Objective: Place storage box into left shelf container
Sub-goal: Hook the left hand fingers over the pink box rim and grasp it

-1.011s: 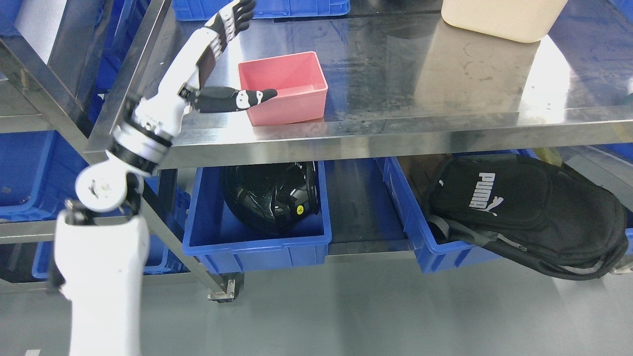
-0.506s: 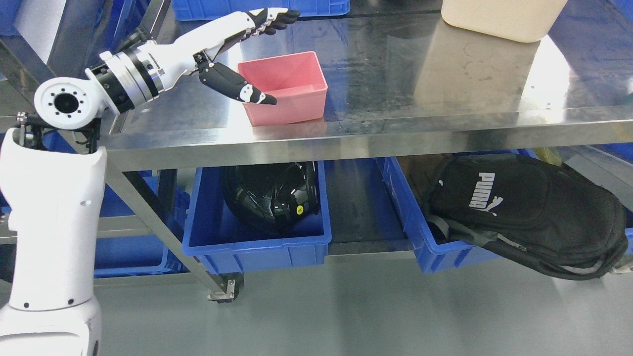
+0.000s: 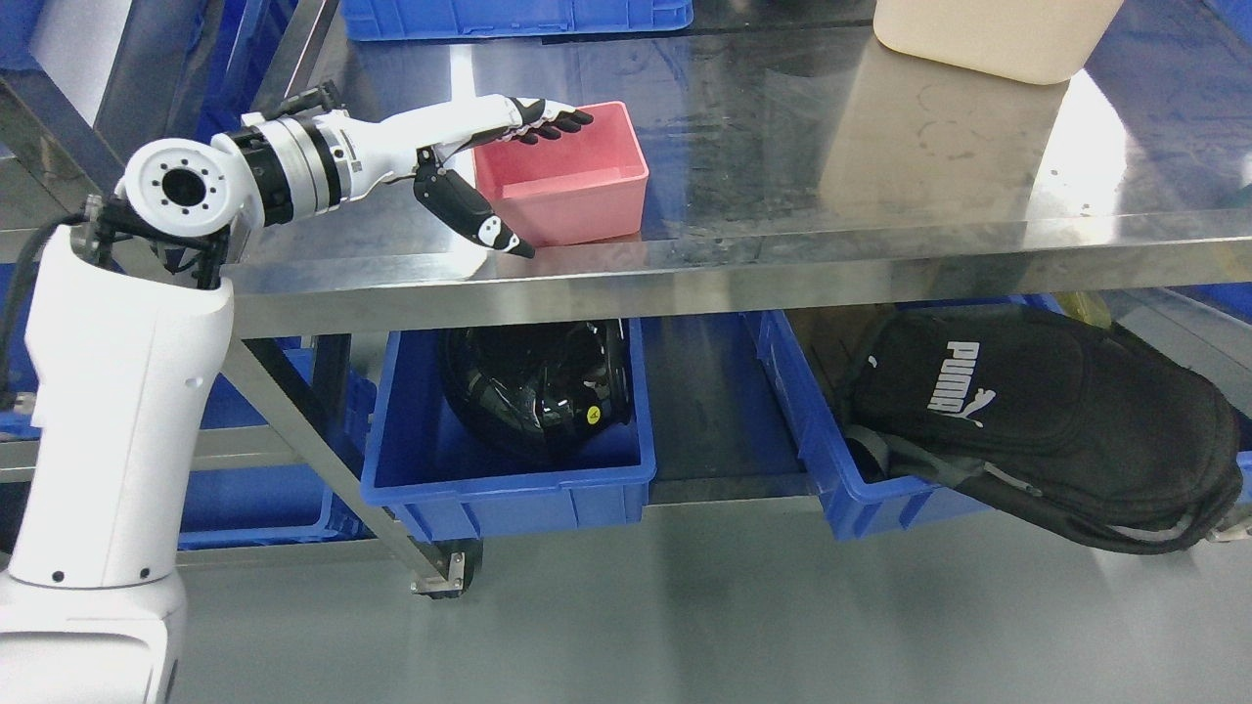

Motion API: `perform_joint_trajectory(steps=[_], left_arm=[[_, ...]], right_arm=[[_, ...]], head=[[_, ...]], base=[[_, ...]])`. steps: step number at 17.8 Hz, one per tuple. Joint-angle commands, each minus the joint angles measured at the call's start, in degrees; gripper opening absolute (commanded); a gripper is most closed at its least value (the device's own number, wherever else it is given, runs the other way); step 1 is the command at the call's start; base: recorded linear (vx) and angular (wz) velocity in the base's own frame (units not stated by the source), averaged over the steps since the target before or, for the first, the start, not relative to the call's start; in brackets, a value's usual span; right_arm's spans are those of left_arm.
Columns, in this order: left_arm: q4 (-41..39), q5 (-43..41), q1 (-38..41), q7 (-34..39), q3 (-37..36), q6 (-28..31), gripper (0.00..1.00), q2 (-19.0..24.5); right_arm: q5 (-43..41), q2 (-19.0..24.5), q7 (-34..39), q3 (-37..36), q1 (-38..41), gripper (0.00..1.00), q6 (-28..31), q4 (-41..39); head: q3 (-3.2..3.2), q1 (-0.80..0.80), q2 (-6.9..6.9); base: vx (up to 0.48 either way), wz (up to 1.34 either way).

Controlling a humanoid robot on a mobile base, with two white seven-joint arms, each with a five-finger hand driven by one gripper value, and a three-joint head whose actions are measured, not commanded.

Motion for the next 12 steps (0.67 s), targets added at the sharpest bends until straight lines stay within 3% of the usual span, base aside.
perform_joint_trajectory(steps=[1, 4, 8, 10, 12], left_arm=[[9.70, -3.71, -1.89, -0.69, -3.84, 0.08, 0.89, -5.54], [13.65, -7.92, -3.03, -1.30, -3.66, 0.08, 0.88, -8.27], [16.29, -8.46, -4.08, -3.06, -3.57, 0.00, 0.73, -9.51], [17.79, -8.46, -5.14, -2.98, -2.61, -0.53, 0.57, -10.12], [17.97, -8.37, -5.41, -2.89, 0.71, -0.97, 0.34, -11.00]], right_arm=[[0.09, -1.00, 0.02, -0.26, 0.53, 1.00, -0.04, -1.00], [0.09, -1.00, 0.02, -0.26, 0.53, 1.00, -0.04, -1.00], [0.09, -1.00, 0.02, -0.26, 0.53, 1.00, -0.04, -1.00], [0.09, -1.00, 0.02, -0.26, 0.53, 1.00, -0.04, -1.00], [0.09, -1.00, 0.02, -0.26, 0.53, 1.00, -0.04, -1.00]], head=[[0.00, 0.00, 0.00], [0.00, 0.00, 0.00], [0.00, 0.00, 0.00], [0.00, 0.00, 0.00], [0.00, 0.00, 0.00]], base=[[0.000, 0.00], [0.000, 0.00], [0.000, 0.00], [0.000, 0.00], [-0.001, 0.01]])
